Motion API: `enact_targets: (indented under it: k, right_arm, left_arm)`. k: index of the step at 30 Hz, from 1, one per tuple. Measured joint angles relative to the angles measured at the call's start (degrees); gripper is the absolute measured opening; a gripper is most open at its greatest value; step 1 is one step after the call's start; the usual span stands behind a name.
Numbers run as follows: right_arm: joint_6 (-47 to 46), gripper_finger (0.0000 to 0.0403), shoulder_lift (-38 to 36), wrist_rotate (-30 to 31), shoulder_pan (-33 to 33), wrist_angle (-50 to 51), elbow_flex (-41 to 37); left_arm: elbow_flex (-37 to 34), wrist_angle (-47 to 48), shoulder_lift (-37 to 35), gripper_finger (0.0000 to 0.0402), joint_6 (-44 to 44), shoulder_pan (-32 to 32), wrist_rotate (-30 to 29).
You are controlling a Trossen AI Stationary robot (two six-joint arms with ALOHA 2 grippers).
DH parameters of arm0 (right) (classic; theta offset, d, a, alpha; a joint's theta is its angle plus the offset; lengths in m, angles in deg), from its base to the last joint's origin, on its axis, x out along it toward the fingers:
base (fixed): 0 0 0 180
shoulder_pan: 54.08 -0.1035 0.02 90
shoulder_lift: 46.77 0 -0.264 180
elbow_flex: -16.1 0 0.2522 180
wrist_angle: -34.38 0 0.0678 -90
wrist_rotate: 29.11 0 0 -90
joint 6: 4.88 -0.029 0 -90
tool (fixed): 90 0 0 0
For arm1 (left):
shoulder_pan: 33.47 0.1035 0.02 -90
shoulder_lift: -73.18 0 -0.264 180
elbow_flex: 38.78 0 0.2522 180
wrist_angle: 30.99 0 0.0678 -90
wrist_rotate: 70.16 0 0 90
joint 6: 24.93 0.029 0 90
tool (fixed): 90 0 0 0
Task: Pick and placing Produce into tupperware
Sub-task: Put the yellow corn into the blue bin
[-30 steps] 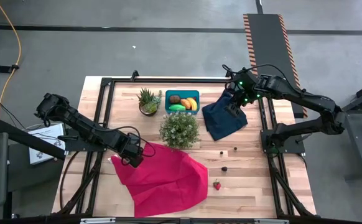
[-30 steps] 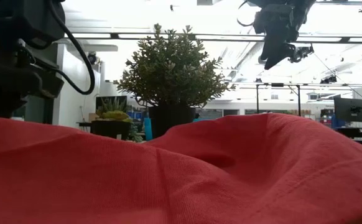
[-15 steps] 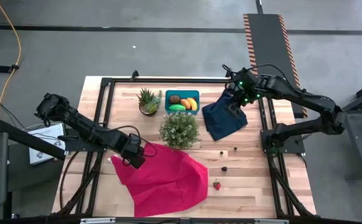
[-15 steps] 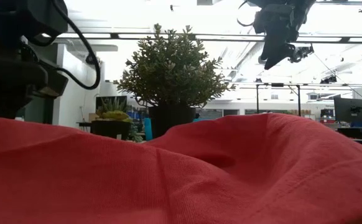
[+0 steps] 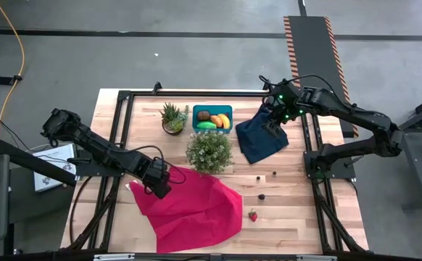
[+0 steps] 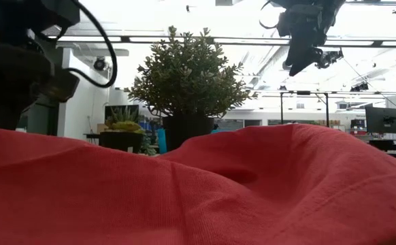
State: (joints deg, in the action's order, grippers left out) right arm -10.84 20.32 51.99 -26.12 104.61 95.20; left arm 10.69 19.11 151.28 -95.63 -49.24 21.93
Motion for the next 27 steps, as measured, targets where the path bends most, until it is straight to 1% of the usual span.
enact_targets:
  k: [5, 10, 16, 27]
  right_arm:
    - [0.0, 0.0232, 0.0, 0.0, 0.01, -0.01, 0.0]
    - [0.0, 0.0232, 0.0, 0.0, 0.01, -0.02, 0.0]
    - [0.0, 0.0232, 0.0, 0.0, 0.02, -0.02, 0.0]
    - [0.0, 0.0232, 0.02, 0.0, 0.02, -0.02, 0.0]
  left_arm:
    - [3.07, 3.56, 0.0, 0.0022, 1.91, 0.0, -1.53]
    - [5.61, 6.94, -0.04, 0.0022, 3.45, 0.0, -1.69]
    - [7.95, 8.8, -1.06, 0.0023, 3.62, 0.0, -2.42]
    - [8.59, 10.71, -9.34, 0.0023, 2.95, 0.0, -5.81]
